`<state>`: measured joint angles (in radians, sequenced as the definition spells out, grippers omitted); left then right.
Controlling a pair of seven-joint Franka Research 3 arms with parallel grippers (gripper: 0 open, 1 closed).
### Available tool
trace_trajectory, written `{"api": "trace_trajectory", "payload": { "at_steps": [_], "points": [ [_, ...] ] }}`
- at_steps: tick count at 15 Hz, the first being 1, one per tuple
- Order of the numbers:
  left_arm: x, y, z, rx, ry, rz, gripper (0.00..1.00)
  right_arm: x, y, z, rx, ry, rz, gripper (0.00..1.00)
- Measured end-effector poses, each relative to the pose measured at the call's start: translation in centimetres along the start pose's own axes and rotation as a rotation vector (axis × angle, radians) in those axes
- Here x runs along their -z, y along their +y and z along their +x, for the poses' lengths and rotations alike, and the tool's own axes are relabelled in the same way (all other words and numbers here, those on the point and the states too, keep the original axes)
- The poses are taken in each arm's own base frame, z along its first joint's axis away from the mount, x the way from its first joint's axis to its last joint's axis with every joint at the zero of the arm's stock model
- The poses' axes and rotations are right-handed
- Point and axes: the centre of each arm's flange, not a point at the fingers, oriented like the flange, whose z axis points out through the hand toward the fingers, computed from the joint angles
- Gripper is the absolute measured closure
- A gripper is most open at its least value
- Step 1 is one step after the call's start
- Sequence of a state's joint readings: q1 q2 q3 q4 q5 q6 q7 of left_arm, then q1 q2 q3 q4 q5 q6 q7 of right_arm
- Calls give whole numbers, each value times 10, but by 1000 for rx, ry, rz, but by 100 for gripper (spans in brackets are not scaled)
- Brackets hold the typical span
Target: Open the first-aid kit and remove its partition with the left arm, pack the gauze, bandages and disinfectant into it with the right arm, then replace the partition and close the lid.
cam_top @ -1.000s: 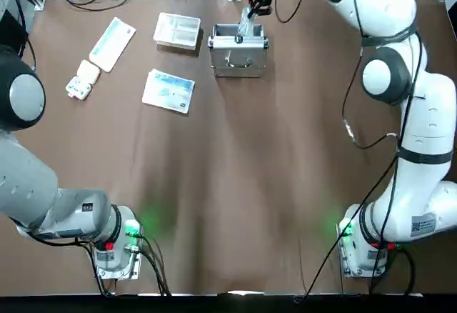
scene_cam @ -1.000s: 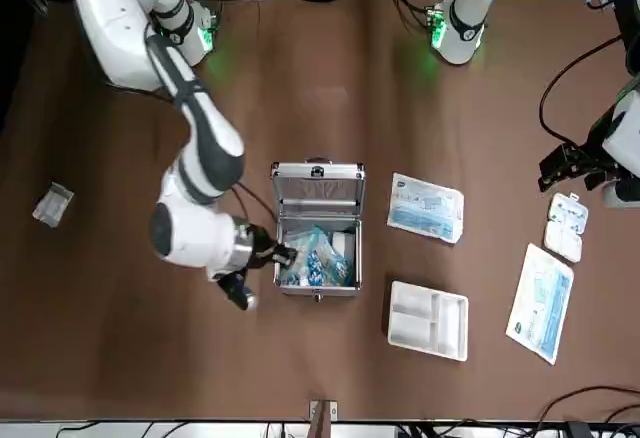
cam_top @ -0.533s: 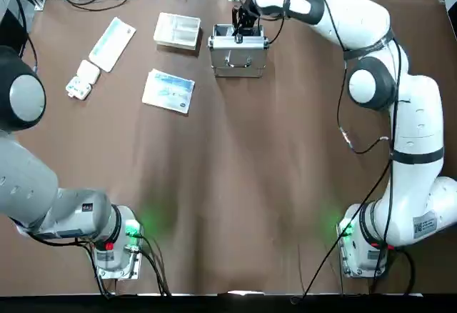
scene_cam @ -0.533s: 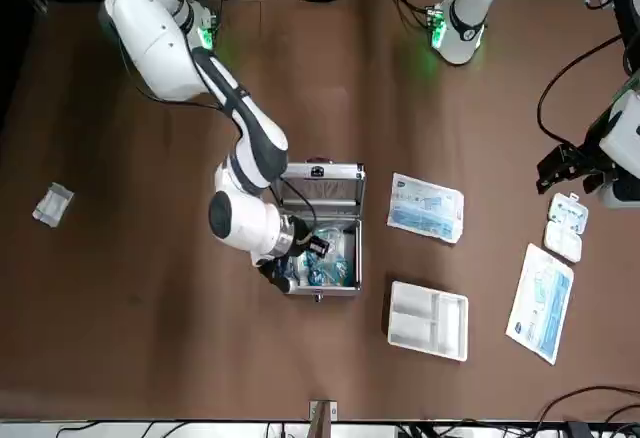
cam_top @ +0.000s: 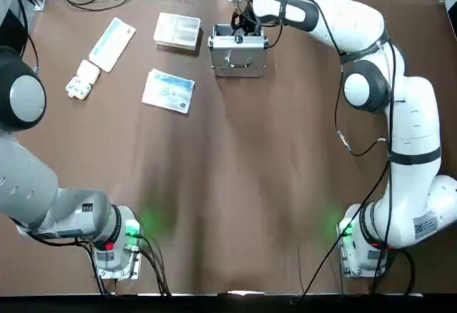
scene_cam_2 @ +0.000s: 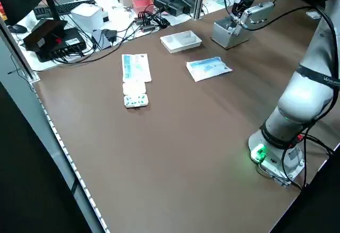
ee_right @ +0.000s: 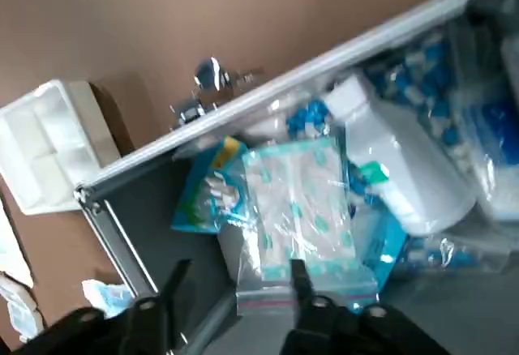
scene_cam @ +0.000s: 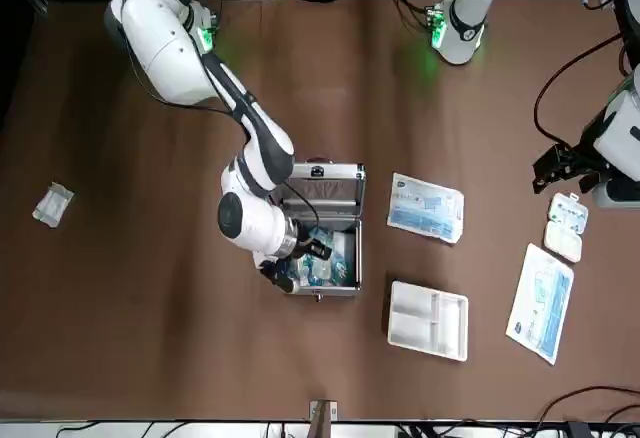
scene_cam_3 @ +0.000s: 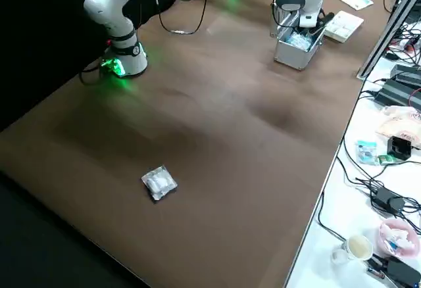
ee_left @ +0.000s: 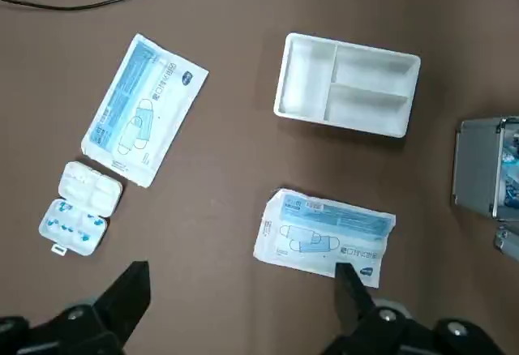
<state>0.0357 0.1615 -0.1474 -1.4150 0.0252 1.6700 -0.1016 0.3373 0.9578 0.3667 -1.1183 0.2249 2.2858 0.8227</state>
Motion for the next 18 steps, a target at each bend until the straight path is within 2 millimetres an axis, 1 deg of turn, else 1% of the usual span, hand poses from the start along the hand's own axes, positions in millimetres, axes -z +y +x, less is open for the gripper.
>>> {"api": "trace_trajectory", "payload": {
  "at_steps": [1, 3, 5, 7, 9, 10, 12, 13, 15, 16, 18],
  "points": [
    [-1, 1, 0, -1, -2, 0, 0, 8, -1, 5, 7, 16, 4, 38],
    [-3, 2, 0, -4, -6, 0, 0, 36, 4, 22, -2, 30, -3, 19],
    [-4, 7, -1, -12, -10, -1, 0, 72, 25, 42, 5, -24, -94, 3],
    [-6, 12, -2, -21, -13, -1, 0, 116, 50, 63, 26, -75, -156, 1],
    [-6, 13, -2, -25, -13, 8, 0, 165, 80, 84, 53, -117, -198, 1],
    [-7, 13, -2, -26, -13, 12, 0, 218, 120, 108, 99, -143, -224, 1],
    [-7, 13, -2, -27, -14, 14, 0, 271, 171, 133, 146, -151, -281, 1],
    [-7, 13, -2, -26, -13, 15, 0, 295, 201, 144, 168, -167, -318, 1],
    [-7, 12, -2, -28, -18, 16, 0, 333, 265, 164, 221, -209, -371, 1],
    [-8, 12, -3, -29, -22, 17, 0, 347, 298, 175, 250, -228, -389, 1],
    [-8, 12, -3, -30, -25, 17, 0, 365, 363, 192, 290, -262, -418, 1]
  ]
}}
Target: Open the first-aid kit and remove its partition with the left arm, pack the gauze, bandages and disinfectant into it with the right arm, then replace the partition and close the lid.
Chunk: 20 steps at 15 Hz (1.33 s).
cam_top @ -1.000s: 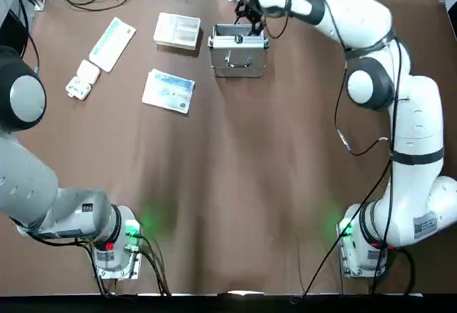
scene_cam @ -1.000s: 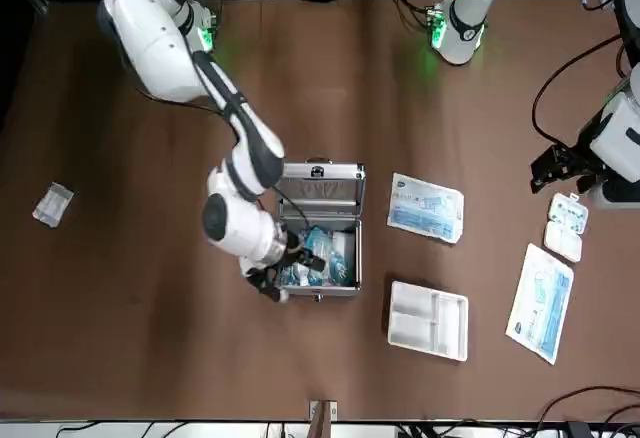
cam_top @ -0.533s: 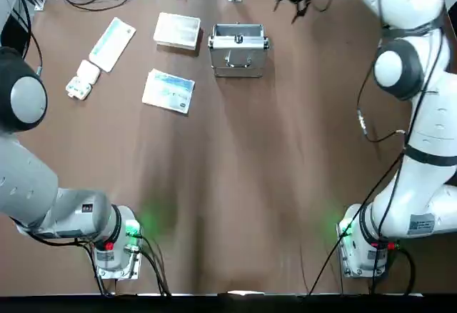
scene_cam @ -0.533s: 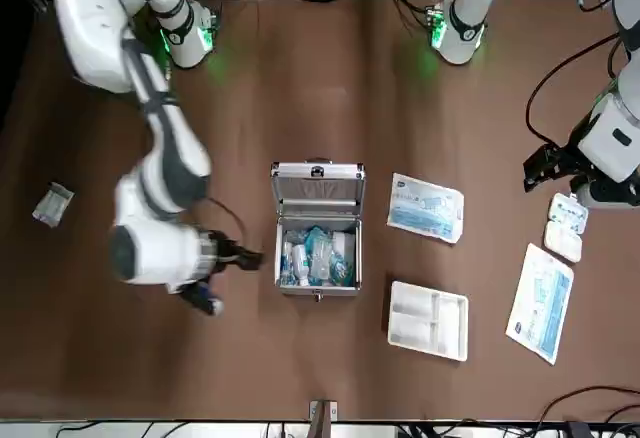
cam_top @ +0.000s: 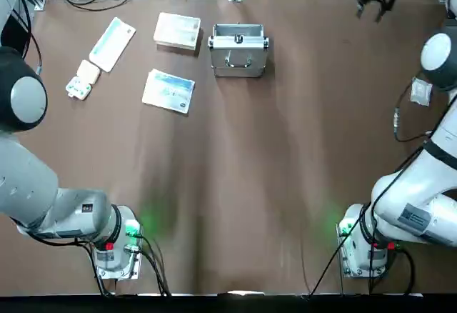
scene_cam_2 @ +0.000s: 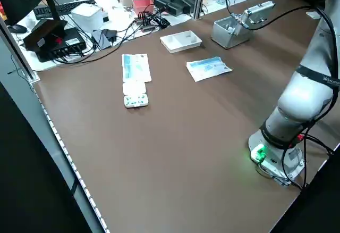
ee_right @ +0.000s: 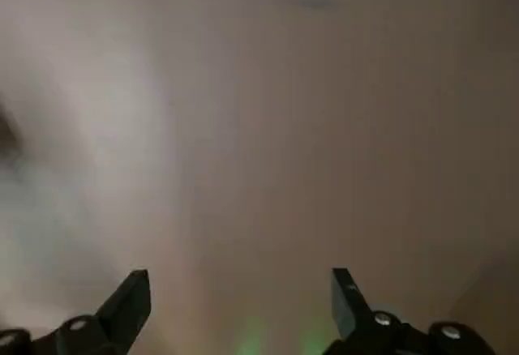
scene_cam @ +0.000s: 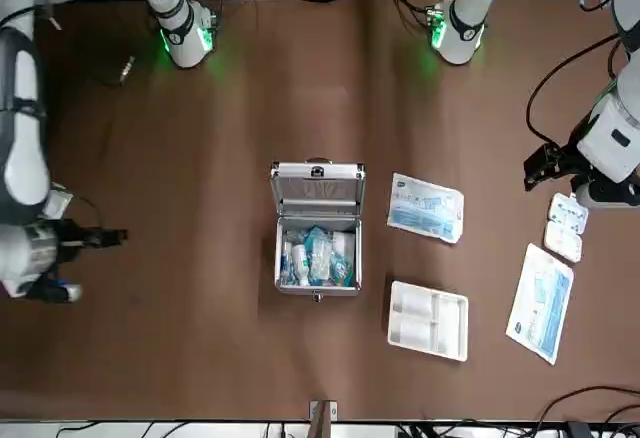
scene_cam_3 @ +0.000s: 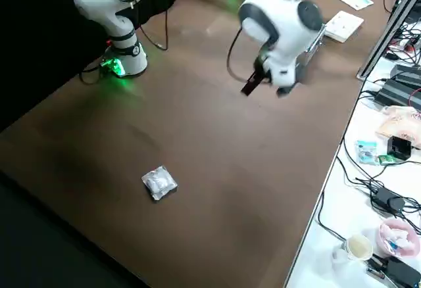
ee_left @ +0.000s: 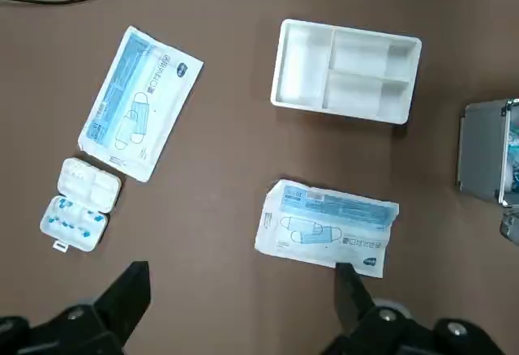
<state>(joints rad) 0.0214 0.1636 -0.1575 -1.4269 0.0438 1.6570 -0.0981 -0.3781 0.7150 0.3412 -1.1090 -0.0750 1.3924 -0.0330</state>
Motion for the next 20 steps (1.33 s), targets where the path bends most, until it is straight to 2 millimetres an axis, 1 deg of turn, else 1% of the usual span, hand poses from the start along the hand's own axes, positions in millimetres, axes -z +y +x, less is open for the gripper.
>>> {"api": "trace_trajectory", "payload": {
  "at_steps": [1, 3, 7, 9, 11, 13, 14, 15, 17, 20],
  "points": [
    [0, 0, 0, 0, -1, 0, 0, -7, 28, -2, 14, -17, -17, 1],
    [0, 0, 0, 0, -2, 0, 0, -22, 76, -8, 36, -46, -54, 1],
    [0, -1, 0, 2, -4, 1, 0, -50, 151, -15, 37, -27, -94, 1],
    [0, -2, 0, 3, -4, 1, 0, -73, 194, -25, 33, -52, -121, 1],
    [0, -2, 0, 3, -5, 1, 0, -102, 235, -37, 10, -73, -119, 3],
    [0, -2, 0, 3, -5, 1, 0, -132, 270, -51, -18, -100, -125, 4],
    [0, -2, 0, 3, -5, 1, 0, -144, 285, -59, -25, -124, -147, 4],
    [-1, -2, -1, 3, -6, 1, 0, -162, 305, -66, -34, -132, -188, 3],
    [-1, -2, -1, 2, -6, 1, 0, -169, 316, -65, -39, -97, -210, 3],
    [-1, -2, -1, 2, -7, 1, 0, -174, 319, -57, -30, -50, -223, 4]
  ]
}}
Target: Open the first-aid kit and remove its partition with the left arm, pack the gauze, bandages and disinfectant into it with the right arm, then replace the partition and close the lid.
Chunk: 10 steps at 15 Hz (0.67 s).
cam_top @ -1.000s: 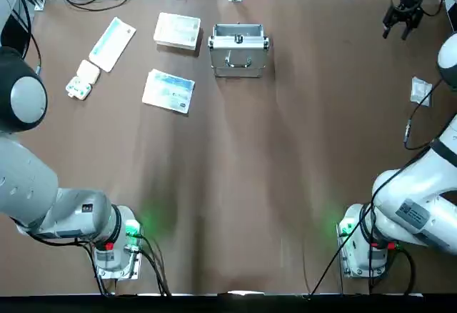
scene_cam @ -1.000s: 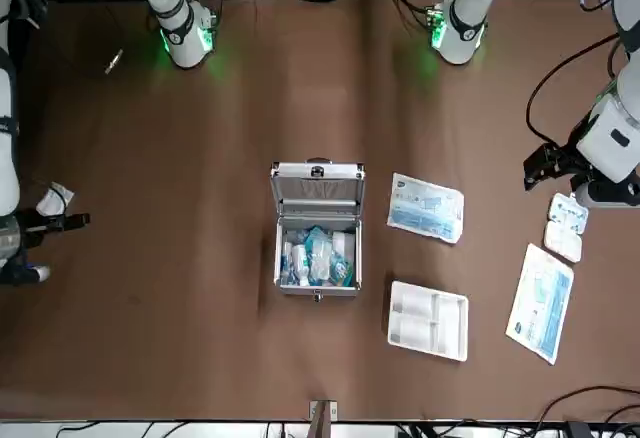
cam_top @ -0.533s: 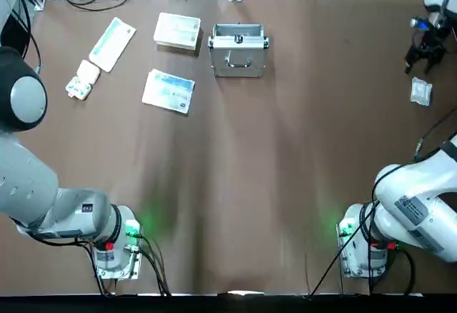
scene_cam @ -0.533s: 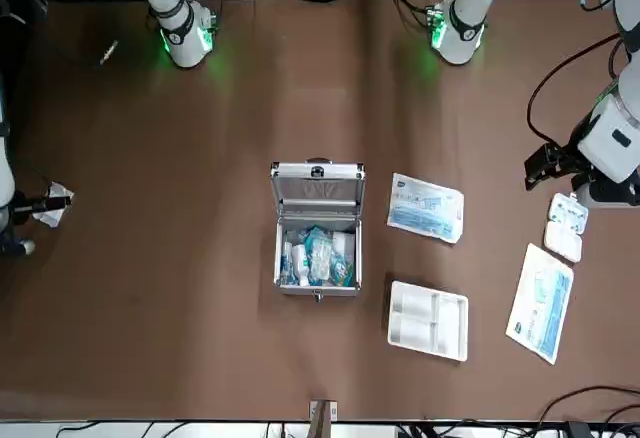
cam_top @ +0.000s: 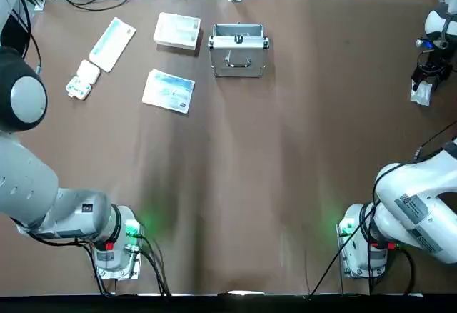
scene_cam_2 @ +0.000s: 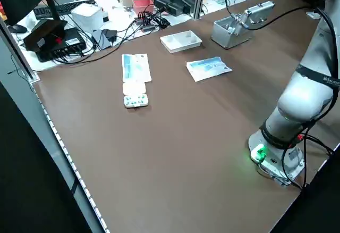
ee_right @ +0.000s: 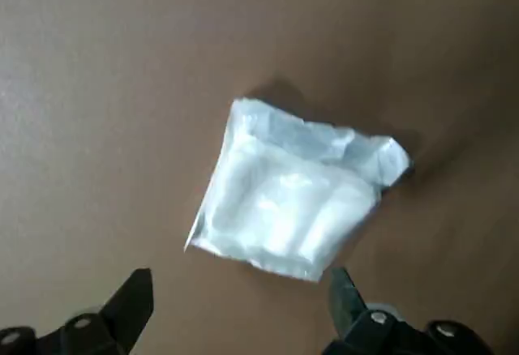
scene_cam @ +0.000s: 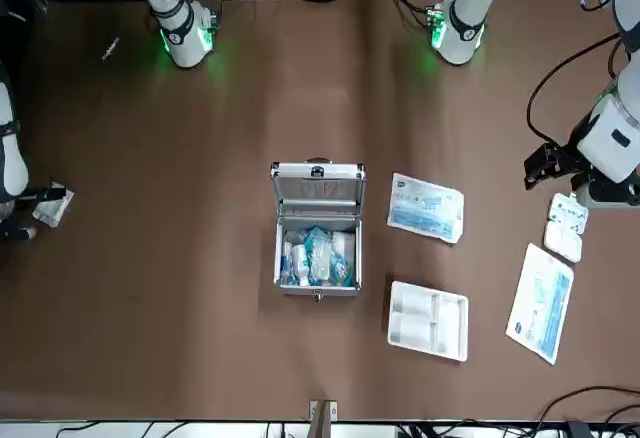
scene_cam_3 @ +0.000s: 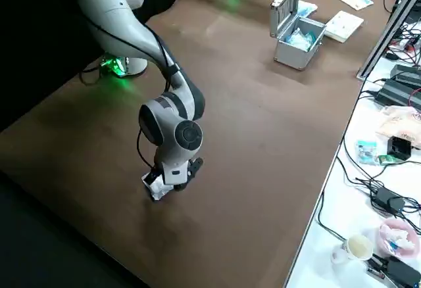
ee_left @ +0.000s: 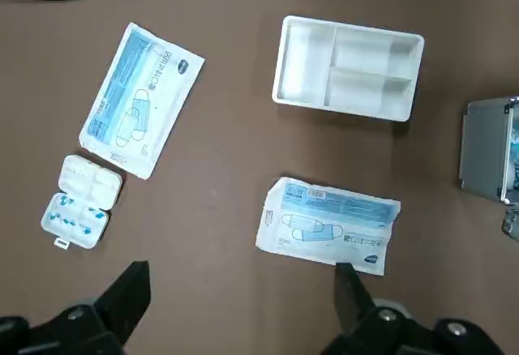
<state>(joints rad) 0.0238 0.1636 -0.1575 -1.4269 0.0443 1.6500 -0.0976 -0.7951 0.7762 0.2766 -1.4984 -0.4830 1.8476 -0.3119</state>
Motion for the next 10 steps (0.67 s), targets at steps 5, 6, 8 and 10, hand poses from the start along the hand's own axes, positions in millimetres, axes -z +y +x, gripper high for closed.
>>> {"api": "trace_trajectory", "payload": {
  "at_steps": [5, 6, 8, 10],
  "points": [
    [0, 0, 0, 0, -1, 0, 0, -22, 2, 10, -9, 34, 0, 17],
    [0, 0, 0, 0, -1, 0, 0, -26, 3, 11, -14, 32, 1, 17],
    [0, 0, 0, 0, -1, 0, 0, -32, 5, 11, -25, 27, 1, 27],
    [0, -2, 0, 3, -1, 0, 0, -32, 7, 10, -30, 25, -1, 36]
  ]
}}
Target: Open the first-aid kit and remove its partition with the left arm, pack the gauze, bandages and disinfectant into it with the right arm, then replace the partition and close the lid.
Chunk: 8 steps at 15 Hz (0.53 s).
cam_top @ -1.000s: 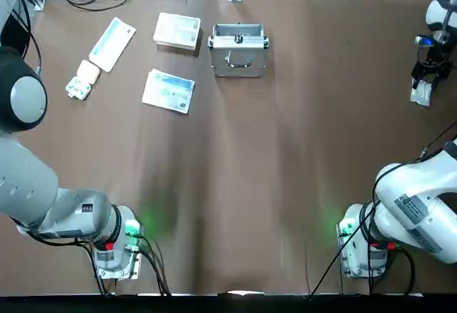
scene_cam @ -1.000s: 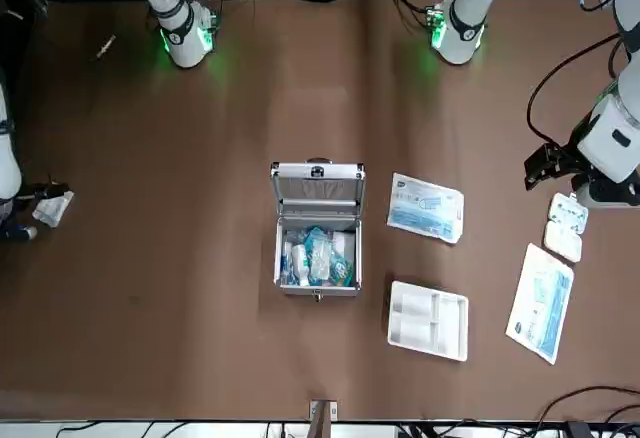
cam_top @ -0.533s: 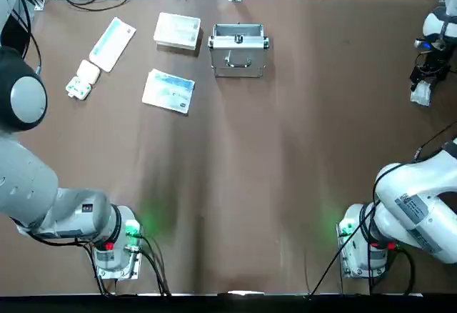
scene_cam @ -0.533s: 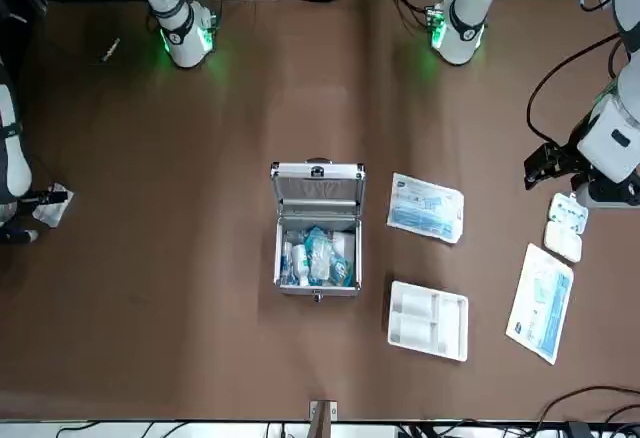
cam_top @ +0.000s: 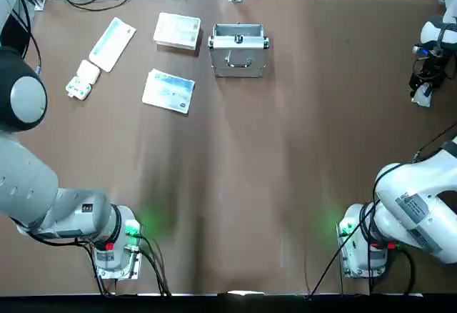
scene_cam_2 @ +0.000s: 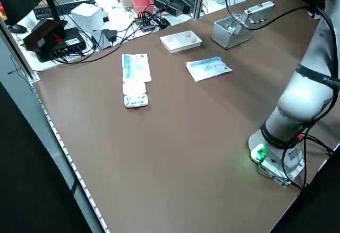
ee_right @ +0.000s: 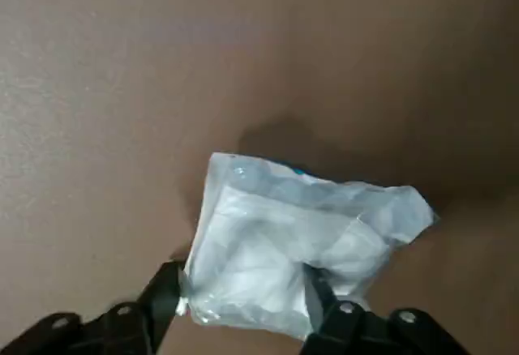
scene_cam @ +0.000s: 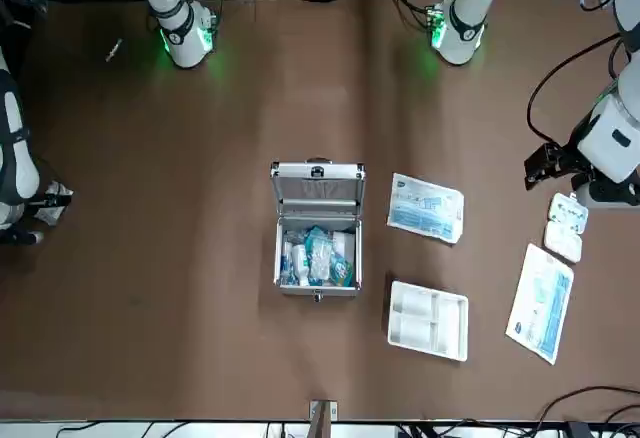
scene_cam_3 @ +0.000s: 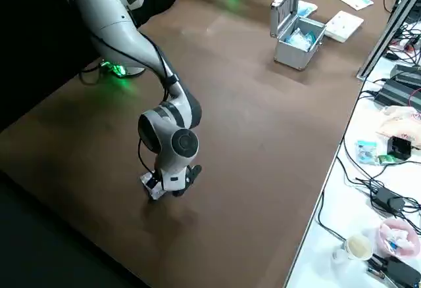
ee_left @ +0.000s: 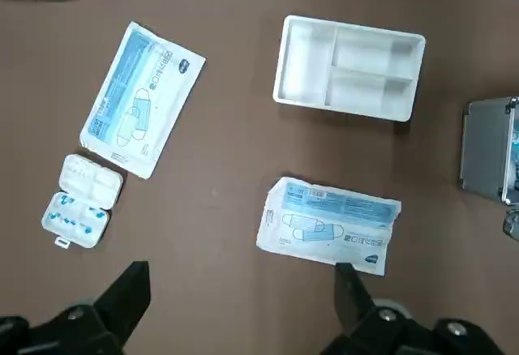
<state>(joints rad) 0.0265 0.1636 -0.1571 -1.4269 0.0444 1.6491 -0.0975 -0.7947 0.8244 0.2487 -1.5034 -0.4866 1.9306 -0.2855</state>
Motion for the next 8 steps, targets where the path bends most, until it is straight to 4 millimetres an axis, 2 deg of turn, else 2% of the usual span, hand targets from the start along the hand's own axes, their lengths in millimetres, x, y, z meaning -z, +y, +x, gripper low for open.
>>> {"api": "trace_trajectory", "payload": {
  "at_steps": [2, 4, 6, 7, 8],
  "points": [
    [0, -1, 0, 2, 0, 0, 0, 0, 0, 0, -10, 0, -2, 41],
    [0, -1, 0, 1, 0, 0, 0, 1, -2, 1, -20, -3, -3, 56],
    [0, 0, 0, 0, 0, 0, 0, 2, -3, 2, -22, -3, -5, 59],
    [0, 2, 0, -3, -1, 0, 0, 3, -4, 2, -22, -2, -6, 66],
    [0, 4, 0, -6, -1, -1, 0, 7, -6, 5, -19, 4, -11, 79]
  ]
}}
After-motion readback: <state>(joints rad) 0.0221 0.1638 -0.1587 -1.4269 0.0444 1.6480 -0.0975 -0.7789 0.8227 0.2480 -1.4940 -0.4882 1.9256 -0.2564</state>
